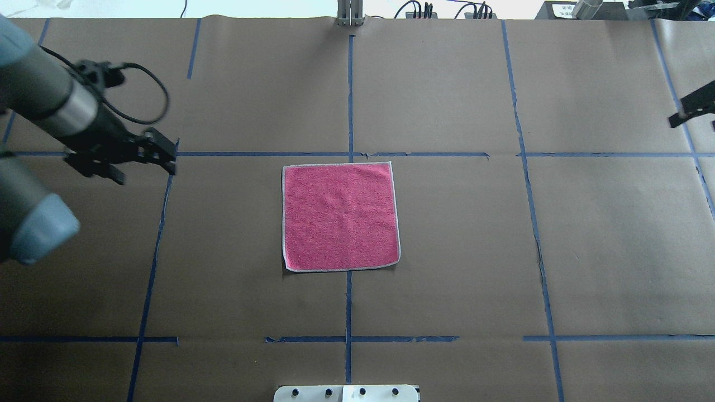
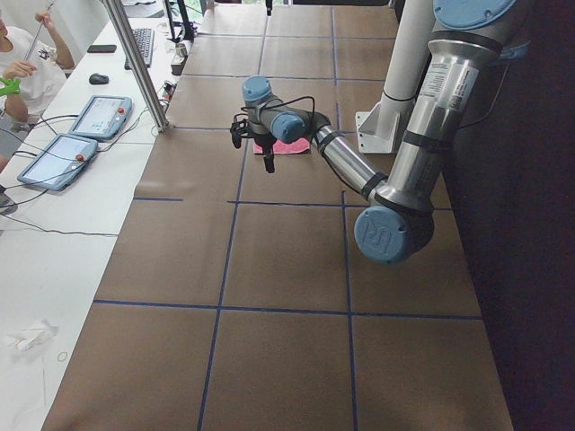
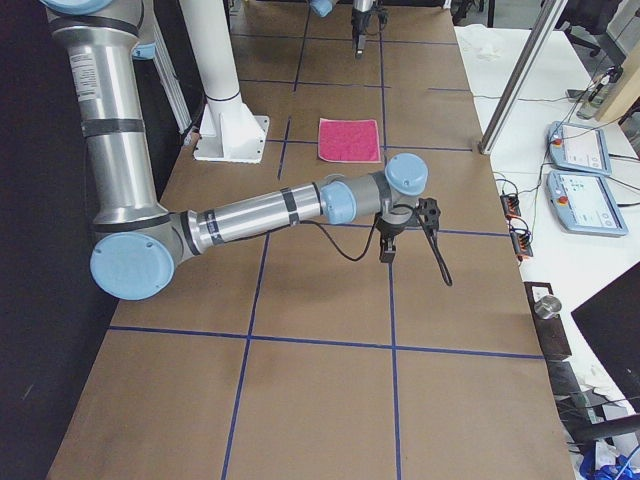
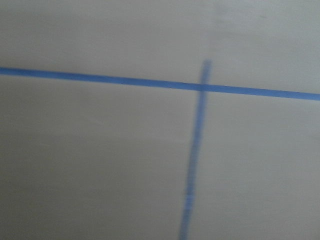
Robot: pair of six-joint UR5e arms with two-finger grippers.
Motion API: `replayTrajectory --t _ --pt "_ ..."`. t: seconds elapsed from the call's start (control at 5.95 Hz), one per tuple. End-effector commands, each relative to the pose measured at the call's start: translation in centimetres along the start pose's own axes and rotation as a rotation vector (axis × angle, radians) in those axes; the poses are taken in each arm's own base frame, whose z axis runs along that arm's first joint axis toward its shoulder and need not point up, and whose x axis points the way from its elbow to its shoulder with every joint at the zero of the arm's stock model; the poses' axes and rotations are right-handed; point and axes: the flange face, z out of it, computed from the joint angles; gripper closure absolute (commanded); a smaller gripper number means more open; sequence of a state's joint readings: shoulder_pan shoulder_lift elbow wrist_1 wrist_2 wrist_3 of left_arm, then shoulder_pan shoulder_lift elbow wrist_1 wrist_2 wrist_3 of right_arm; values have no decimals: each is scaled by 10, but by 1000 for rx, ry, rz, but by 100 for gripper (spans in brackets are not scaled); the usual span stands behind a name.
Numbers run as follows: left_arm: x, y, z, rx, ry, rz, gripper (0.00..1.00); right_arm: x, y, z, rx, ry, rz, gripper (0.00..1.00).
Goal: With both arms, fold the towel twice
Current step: 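Move the left gripper to the pink towel's near edge while the right approaches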
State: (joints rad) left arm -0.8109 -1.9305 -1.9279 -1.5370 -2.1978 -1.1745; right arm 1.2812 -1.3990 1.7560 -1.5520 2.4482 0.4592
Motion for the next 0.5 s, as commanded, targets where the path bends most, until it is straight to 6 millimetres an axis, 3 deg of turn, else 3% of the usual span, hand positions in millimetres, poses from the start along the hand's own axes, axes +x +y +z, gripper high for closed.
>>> replayTrajectory --t 0.0,0.17,0.34 --pt "116 106 67 16 -11 -124 0 -142 12 51 17 -67 17 0" --pt "138 132 93 17 -30 -138 3 -177 29 83 76 -67 63 0" --pt "142 150 112 18 -48 -137 11 -205 51 115 62 -65 111 0"
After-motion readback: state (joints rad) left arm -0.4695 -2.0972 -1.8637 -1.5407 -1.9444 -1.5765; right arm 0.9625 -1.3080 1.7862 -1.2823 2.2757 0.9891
